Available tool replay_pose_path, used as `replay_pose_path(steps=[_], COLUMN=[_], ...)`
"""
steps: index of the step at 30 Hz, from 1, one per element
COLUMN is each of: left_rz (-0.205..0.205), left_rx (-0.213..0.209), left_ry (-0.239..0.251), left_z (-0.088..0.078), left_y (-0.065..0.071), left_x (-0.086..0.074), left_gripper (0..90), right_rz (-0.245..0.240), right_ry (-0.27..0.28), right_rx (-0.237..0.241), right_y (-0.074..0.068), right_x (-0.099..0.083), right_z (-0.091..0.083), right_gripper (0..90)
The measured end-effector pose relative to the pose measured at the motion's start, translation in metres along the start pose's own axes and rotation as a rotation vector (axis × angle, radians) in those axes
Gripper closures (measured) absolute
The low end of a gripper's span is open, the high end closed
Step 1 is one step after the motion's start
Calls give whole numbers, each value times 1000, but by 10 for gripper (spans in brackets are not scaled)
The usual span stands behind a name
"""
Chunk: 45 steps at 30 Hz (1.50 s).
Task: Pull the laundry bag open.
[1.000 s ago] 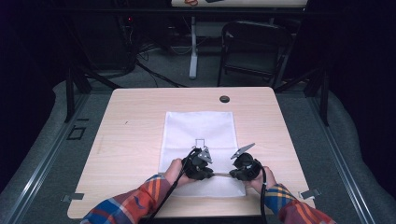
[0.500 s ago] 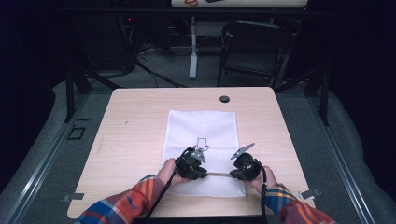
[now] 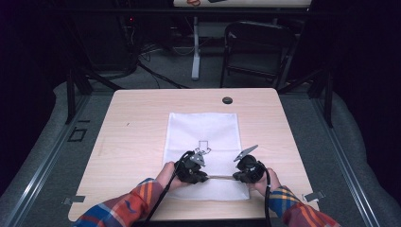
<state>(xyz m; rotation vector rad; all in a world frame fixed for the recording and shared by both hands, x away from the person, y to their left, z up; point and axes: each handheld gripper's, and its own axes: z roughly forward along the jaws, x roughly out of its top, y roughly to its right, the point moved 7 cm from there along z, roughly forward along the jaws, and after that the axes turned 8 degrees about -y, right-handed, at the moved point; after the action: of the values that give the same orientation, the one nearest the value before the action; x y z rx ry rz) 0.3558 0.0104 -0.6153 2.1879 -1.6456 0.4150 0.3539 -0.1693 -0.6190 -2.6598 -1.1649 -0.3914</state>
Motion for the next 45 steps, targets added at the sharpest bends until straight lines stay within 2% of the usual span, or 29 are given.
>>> replay_pose_path(steps=[5, 13, 16, 19, 20, 23, 24, 28, 33, 38, 41, 45], left_rz=[-6, -38, -31, -30, -30, -14, -12, -19, -32, -65, -71, -100], left_rx=[14, 26, 32, 18, 7, 20, 32, 67, 92, 80, 81, 76], left_ry=[-9, -20, -37, -34, -25, -36, -39, -36, -22, -22, -35, -44], left_z=[-5, -14, -11, -8, -7, -3, -2, -1, 0, -2, -4, -9], left_y=[-3, -9, -7, -6, -4, -2, -2, -6, -10, -11, -11, -14], left_x=[-8, -27, -26, -24, -22, -17, -16, -13, -13, -14, -16, -23], left_gripper=[810, 810, 807, 783, 744, 668, 668, 716, 826, 856, 865, 867], right_rz=[9, 7, 6, 0, 3, 2, 23, 11, 7, 6, 0, -10], right_ry=[7, 2, -1, -11, -9, -10, 22, 6, -9, -10, -7, -11], right_rx=[3, 4, -1, -12, -12, -12, -5, -9, -10, -6, -5, -7], right_y=[0, 0, -1, -1, -1, -1, -3, -2, -1, 0, 0, -1], right_x=[0, 0, 1, 0, 1, 0, 2, 1, 1, 0, 0, 1], right_z=[0, 0, 0, 0, 0, 0, 2, 1, 0, 0, 0, 0], right_gripper=[900, 900, 900, 900, 900, 900, 900, 900, 900, 900, 900, 900])
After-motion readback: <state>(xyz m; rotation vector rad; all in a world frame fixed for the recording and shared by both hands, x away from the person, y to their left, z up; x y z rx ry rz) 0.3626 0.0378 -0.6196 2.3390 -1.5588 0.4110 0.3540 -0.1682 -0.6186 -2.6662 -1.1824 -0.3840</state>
